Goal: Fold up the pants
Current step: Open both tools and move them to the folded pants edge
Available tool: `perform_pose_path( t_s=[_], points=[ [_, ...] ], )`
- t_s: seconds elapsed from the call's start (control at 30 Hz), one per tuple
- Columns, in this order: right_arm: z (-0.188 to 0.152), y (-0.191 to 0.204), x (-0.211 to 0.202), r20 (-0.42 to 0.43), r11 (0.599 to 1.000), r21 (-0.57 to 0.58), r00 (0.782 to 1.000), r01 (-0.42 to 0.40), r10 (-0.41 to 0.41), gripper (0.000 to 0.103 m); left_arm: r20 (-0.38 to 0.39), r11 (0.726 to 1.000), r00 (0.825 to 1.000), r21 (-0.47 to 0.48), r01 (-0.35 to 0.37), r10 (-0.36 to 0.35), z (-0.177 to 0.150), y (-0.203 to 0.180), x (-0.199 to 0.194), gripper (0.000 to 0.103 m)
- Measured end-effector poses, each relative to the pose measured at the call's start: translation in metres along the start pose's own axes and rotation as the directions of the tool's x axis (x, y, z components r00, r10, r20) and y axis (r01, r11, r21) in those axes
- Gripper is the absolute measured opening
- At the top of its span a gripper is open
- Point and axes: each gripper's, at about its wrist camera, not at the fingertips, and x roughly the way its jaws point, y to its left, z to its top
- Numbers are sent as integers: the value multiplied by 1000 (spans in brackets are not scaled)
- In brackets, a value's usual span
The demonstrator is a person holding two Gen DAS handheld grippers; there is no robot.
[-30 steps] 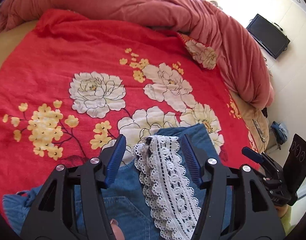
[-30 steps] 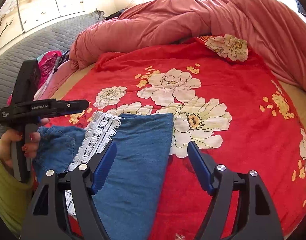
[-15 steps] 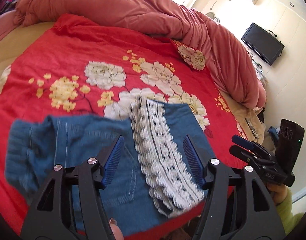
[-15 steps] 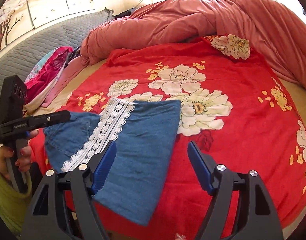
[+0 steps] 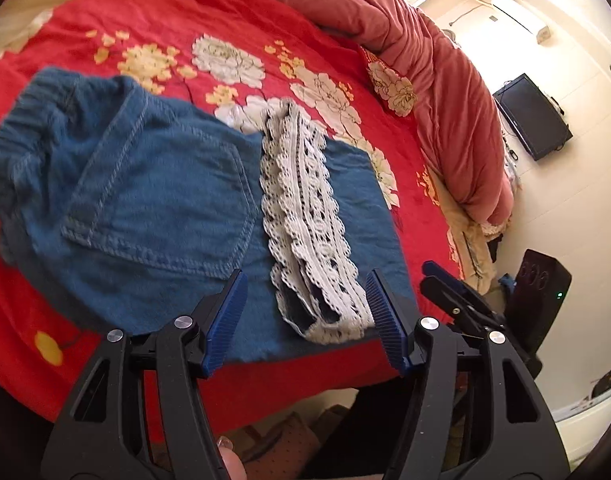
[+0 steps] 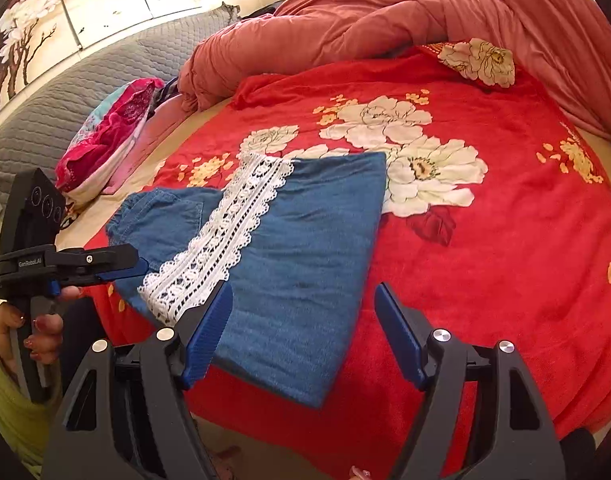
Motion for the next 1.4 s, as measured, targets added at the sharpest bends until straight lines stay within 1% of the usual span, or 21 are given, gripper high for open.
perform_pose_path(
  t_s=[0.13,0.23,0.27,0.3,0.33,0.37,0.4,0.47,0.5,0.53,0.57,0.63,0.67,0.73,0.83,0.93,1.03,1.17,1.27,1.3,1.4],
  points=[
    [-6,-4,3,-14,1000,27,1000,-16,17,72,-52,998,998,-64,27,-31,-11,0,12,54],
    [-10,-7,5,-18,999,37,999,-26,27,72,-62,994,997,-102,30,-37,-16,-1,22,53],
    [-11,-8,6,-21,999,44,999,-31,32,72,-63,994,998,-108,24,-31,-18,-2,26,47],
    [-12,-9,7,-24,998,46,999,-36,37,72,-67,994,997,-110,22,-29,-18,-3,29,42],
    [-12,-9,9,-27,998,49,999,-40,41,72,-72,994,997,-112,9,-17,-20,-5,35,34],
    [-13,-9,11,-33,998,49,999,-40,41,72,-73,993,997,-115,7,-16,-21,-6,38,22],
    [-14,-9,13,-41,998,46,998,-40,42,72,-76,993,997,-118,8,-17,-22,-6,42,20],
    [-17,-9,19,-60,998,42,997,-37,39,72,-77,994,997,-110,-11,3,-23,-7,44,15],
    [-18,-8,21,-69,999,30,997,-33,35,69,-75,995,997,-102,-13,5,-23,-8,41,15],
    [-19,-5,21,-72,1000,9,997,-23,24,50,-68,996,998,-93,-14,7,-23,-8,37,14],
    [-19,0,20,-70,1000,-19,997,-16,15,46,-56,997,998,-67,-24,21,-24,-11,29,14],
    [-20,8,16,-62,998,-70,998,-8,4,47,-33,998,997,-9,-70,70,-28,-15,20,14],
    [-20,10,17,-63,996,-83,998,14,-20,51,-37,996,995,-3,-88,88,-30,-13,19,14],
    [-22,10,22,-81,995,-91,995,46,-54,57,-58,995,993,-10,-100,99,-34,-6,22,15],
    [-25,7,25,-95,994,-89,993,59,-67,58,-66,992,990,-3,-123,123,-38,-3,28,17],
    [-24,8,19,-80,990,-97,991,101,-109,66,-60,990,988,22,-141,143,-37,-8,27,18],
    [-20,11,3,-6,990,-107,995,96,-97,66,-49,987,986,41,-158,160,-36,-12,25,22],
    [-16,22,-6,39,985,-144,995,91,-87,66,-28,979,980,72,-192,195,-35,-16,17,31],
    [-16,33,-2,34,982,-174,997,77,-72,66,-7,970,974,95,-225,227,-33,-18,11,36],
    [-17,36,1,25,980,-185,997,70,-67,66,6,963,969,108,-246,247,-33,-19,9,36],
    [-22,41,16,-21,975,-206,996,78,-84,66,31,947,957,140,-289,288,-32,-22,8,38]
  ],
)
